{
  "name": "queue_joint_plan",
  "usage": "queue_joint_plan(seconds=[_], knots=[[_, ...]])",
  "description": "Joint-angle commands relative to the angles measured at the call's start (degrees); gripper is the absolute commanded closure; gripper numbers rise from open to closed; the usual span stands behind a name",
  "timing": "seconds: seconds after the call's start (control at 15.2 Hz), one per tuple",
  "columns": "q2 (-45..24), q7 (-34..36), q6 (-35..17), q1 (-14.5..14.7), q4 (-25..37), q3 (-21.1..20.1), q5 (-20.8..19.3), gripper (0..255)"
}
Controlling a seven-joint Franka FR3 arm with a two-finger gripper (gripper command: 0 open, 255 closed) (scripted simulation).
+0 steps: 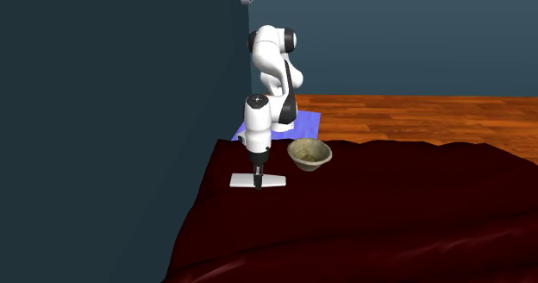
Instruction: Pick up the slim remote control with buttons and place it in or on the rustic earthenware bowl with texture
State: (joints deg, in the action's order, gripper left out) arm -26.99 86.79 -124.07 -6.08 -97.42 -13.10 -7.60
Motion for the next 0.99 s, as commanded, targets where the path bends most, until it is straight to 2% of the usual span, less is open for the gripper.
queue_joint_plan(seconds=[0.0, 0.4, 0.92], knots=[[0.0, 0.0, 0.0, 0.0, 0.0, 0.0, 0.0, 255], [0.0, 0.0, 0.0, 0.0, 0.0, 0.0, 0.0, 255], [2.6, -0.5, 5.0, -0.2, 2.4, -0.4, 0.8, 255]])
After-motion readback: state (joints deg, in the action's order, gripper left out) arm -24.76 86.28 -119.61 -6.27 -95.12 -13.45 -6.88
